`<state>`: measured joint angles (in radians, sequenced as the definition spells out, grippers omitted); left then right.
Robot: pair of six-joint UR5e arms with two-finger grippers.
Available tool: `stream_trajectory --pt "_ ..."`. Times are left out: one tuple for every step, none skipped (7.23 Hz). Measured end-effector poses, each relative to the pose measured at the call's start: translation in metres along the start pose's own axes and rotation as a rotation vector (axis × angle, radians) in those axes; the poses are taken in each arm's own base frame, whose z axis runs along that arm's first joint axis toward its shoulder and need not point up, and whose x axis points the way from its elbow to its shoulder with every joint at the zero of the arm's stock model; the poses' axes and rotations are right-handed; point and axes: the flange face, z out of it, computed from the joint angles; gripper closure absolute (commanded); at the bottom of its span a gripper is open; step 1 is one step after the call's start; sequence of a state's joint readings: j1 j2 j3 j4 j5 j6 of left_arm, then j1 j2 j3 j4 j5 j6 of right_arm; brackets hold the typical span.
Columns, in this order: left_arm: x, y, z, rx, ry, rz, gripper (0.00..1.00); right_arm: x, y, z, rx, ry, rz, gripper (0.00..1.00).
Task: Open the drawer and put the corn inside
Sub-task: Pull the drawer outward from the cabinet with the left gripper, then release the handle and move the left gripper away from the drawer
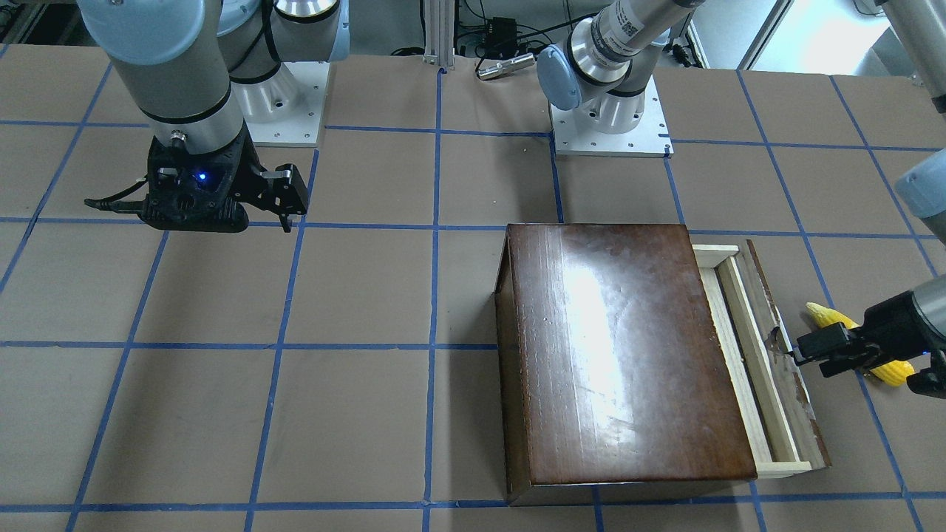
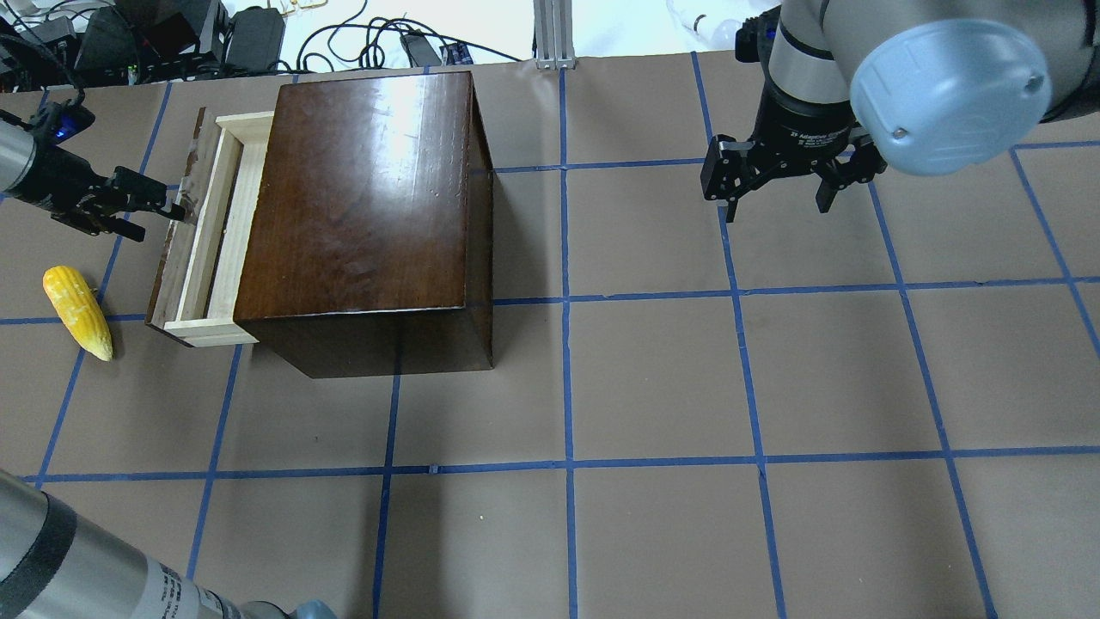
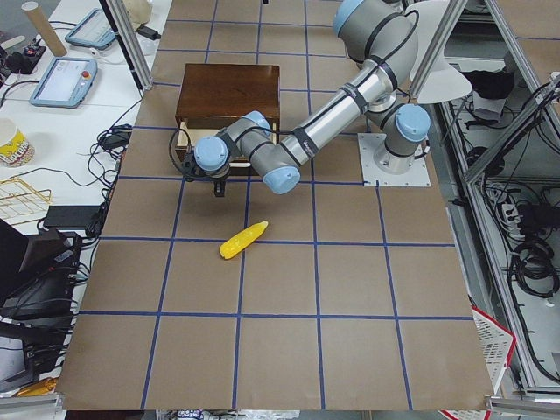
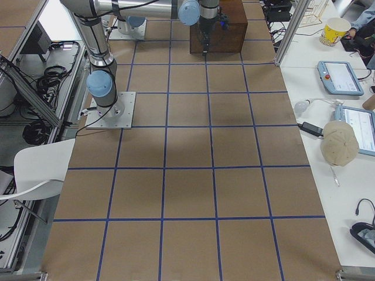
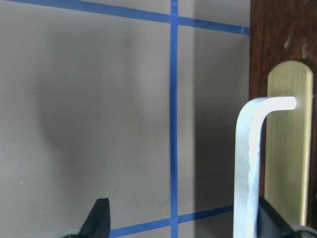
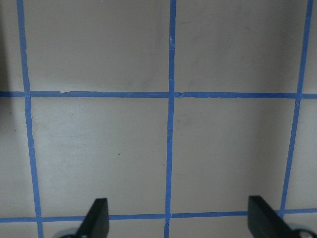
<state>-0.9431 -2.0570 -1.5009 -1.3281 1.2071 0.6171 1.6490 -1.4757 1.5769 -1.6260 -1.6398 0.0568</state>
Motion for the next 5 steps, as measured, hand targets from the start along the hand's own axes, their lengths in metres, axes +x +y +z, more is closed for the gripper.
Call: stream_trajectory --pt "-0.0029 0.0005 -0.0013 0.0 -0.007 0.006 0.0 0.0 0.0 0.0 0.0 0.0 0.0 0.0" --pt "-0.0049 0.0004 -0.0024 0.002 -0.017 0.016 0.0 0.0 0.0 0.0 0.0 0.0 0.0 0.0" --pt "-0.006 0.0001 -0.0034 0.006 -0.024 0.022 0.0 0.0 0.0 0.0 0.0 0.0 0.0 0.0" --pt "-0.0066 -0.0001 -0.0039 0.008 -0.028 0.026 0.0 0.0 0.0001 0.0001 -0.001 0.0 0.0 0.0" --pt "-0.0071 0.0001 -0.0043 0.006 -0.034 0.026 0.0 0.0 0.0 0.0001 0.0 0.0 0.0 0.0"
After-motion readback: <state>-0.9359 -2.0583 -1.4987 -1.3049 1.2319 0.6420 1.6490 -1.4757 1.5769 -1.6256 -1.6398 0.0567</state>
